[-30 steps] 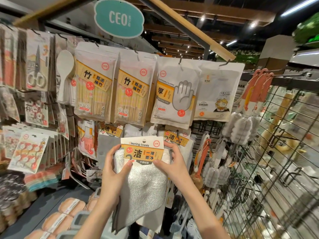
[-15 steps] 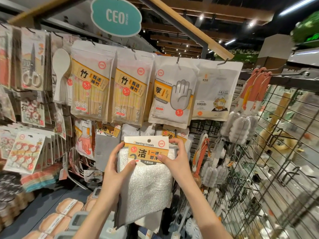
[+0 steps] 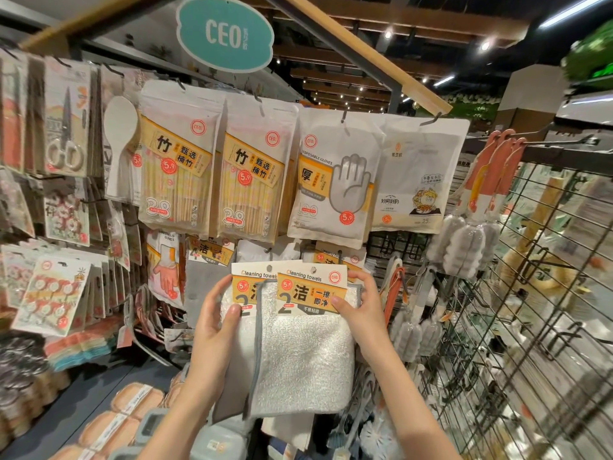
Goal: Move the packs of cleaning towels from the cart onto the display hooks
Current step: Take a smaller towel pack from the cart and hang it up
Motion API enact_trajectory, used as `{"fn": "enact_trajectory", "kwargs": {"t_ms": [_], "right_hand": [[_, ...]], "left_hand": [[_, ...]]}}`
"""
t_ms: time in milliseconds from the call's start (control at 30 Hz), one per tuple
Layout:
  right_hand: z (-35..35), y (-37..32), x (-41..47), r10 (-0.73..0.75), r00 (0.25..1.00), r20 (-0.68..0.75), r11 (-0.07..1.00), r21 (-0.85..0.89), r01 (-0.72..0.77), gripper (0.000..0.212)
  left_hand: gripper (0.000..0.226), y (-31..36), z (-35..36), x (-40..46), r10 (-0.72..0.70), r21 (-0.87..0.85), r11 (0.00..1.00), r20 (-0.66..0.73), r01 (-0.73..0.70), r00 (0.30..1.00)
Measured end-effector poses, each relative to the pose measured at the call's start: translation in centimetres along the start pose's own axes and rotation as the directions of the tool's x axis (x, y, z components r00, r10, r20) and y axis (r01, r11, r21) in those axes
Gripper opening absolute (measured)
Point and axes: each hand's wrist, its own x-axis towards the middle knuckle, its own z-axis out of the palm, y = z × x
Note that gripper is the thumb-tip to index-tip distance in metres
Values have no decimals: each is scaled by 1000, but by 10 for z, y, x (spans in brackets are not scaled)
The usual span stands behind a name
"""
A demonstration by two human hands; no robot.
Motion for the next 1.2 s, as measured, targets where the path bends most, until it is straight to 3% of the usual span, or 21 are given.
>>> {"fn": "enact_trajectory", "kwargs": {"t_ms": [233,833,1200], "right_hand": [[-19,14,10,65,996,-68,992,111,-57,48],[-29,44,50,99,971,-219,995,31,-95,44],[-20,58,75,134,969,-206,977,-138,-164,19]], "left_hand": [[40,-1,-4,2,11,45,999,-23,-10,1000],[41,4,-11,12,-10,67,998,-42,13,999],[41,5,-11,15,-4,89,996,-36,7,999]]}}
